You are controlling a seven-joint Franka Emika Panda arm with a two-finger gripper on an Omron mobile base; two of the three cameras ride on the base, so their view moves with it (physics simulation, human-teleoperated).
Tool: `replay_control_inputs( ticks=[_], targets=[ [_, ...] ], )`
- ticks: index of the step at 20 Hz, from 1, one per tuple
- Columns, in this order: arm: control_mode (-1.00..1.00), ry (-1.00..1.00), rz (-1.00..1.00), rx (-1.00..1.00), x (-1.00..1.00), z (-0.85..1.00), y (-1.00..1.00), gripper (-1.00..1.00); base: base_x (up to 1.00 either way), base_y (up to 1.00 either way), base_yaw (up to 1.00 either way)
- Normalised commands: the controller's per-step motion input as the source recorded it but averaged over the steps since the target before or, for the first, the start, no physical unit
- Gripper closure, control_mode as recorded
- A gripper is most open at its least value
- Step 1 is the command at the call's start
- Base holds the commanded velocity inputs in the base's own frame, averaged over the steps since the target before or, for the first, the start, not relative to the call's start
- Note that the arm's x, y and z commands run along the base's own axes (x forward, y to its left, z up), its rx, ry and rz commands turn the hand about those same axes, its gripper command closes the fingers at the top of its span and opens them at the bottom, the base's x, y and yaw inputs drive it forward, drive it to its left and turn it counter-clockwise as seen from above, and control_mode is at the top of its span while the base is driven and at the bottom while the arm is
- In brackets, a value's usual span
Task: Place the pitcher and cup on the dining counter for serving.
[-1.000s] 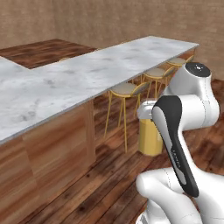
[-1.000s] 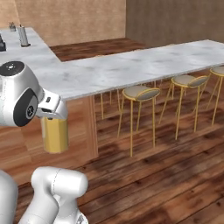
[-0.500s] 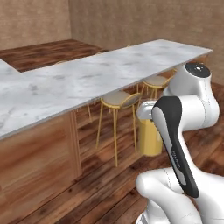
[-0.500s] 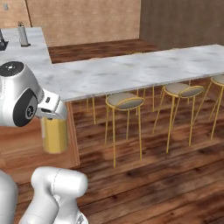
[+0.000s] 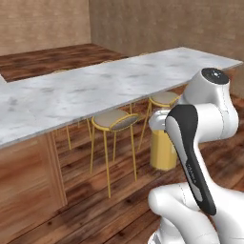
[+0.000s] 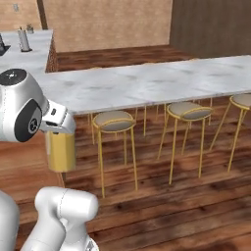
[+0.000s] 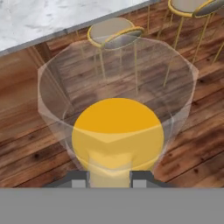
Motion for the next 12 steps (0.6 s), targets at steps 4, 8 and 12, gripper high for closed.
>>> replay_control_inputs(
  ticks=[4,8,12],
  targets=[
    [1.00,0.00,0.00,0.00,0.00,0.00,0.00,1.00,0.57,-0.79,0.26],
    [1.00,0.00,0.00,0.00,0.00,0.00,0.00,1.00,0.56,-0.65,0.27],
    [1.00,0.00,0.00,0.00,0.00,0.00,0.00,1.00,0.62,-0.36,0.28]
  ],
)
